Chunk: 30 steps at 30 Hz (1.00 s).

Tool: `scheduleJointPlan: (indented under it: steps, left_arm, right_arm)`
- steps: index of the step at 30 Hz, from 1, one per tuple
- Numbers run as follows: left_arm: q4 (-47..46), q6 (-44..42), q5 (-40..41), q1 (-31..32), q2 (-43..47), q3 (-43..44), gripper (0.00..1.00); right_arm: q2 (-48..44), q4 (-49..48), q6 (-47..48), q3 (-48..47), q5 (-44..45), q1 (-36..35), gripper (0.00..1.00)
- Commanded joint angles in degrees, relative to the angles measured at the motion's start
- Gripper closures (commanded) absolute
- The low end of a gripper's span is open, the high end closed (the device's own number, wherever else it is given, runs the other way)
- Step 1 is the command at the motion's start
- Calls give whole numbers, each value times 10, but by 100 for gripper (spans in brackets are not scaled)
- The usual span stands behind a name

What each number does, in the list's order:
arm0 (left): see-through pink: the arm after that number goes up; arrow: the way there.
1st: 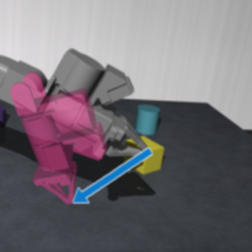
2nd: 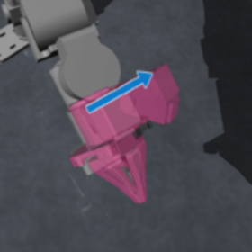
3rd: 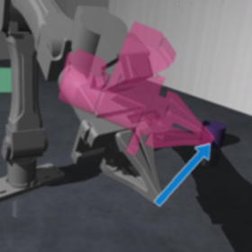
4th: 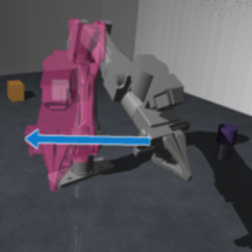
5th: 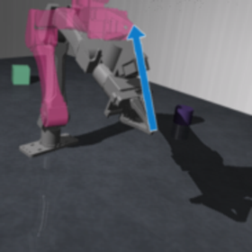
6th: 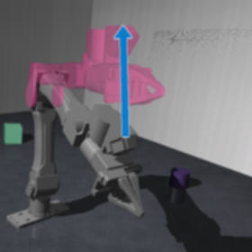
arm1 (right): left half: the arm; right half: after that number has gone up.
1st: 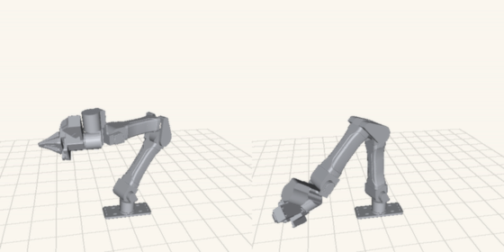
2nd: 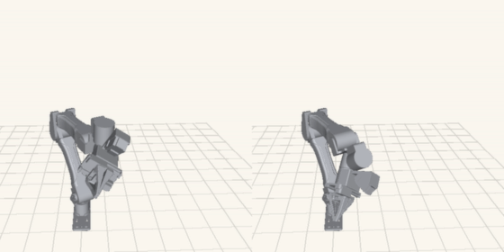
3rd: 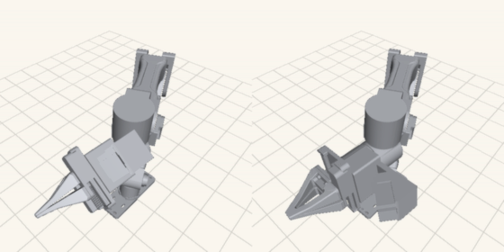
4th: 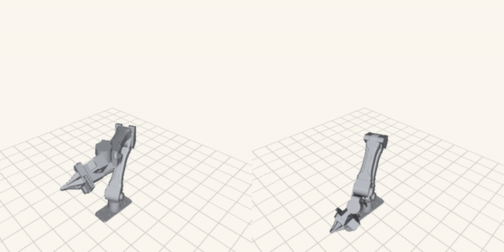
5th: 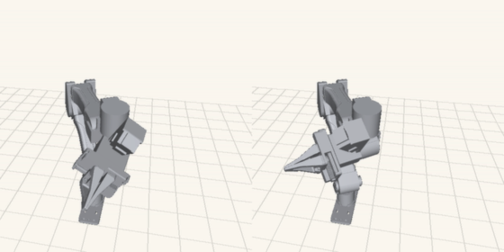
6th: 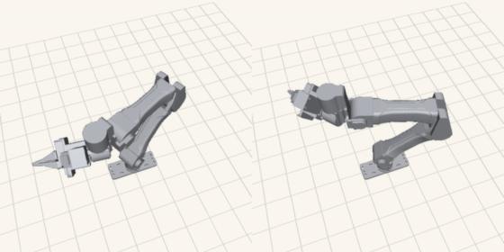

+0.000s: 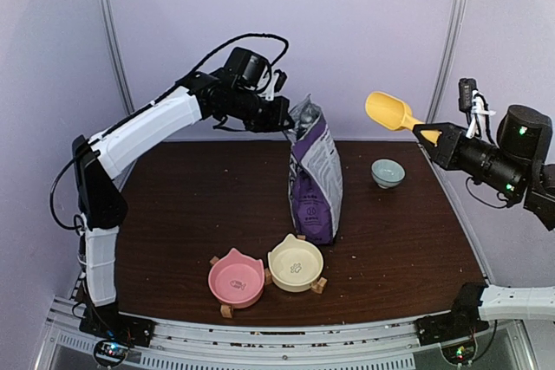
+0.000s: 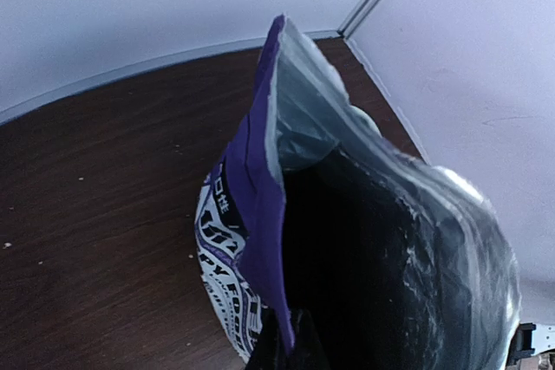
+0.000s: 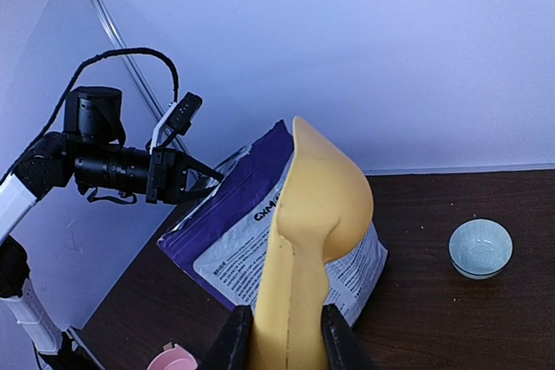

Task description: Serve the pet food

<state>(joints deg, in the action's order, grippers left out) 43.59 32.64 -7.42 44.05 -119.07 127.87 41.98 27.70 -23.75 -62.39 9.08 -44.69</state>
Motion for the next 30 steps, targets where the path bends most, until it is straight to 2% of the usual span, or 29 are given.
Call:
scheduleJointPlan:
  steps: [1, 8, 13, 17, 20, 23, 30]
  left_arm:
    - [9, -72, 54, -70, 81, 23, 100]
    - [43, -221, 124, -101, 143, 66, 100]
    - [38, -266, 90, -97, 174, 41, 100]
    - [29, -300, 76, -61, 190, -2, 100]
    - [24, -293, 72, -31, 200, -74, 100]
    - [11, -264, 72, -5, 208, -191, 100]
    - [-35, -195, 79, 57, 252, -383, 100]
  right_arm:
    - [-5, -4, -9, 6, 8, 0, 87]
    - [7, -19, -20, 13, -1, -1, 86]
    - [22, -32, -26, 12, -15, -3, 87]
    - [32, -43, -28, 13, -31, -11, 87]
    - [41, -54, -28, 16, -51, -23, 87]
    - [52, -69, -28, 25, -72, -42, 87]
    - [91, -96, -28, 58, -110, -119, 87]
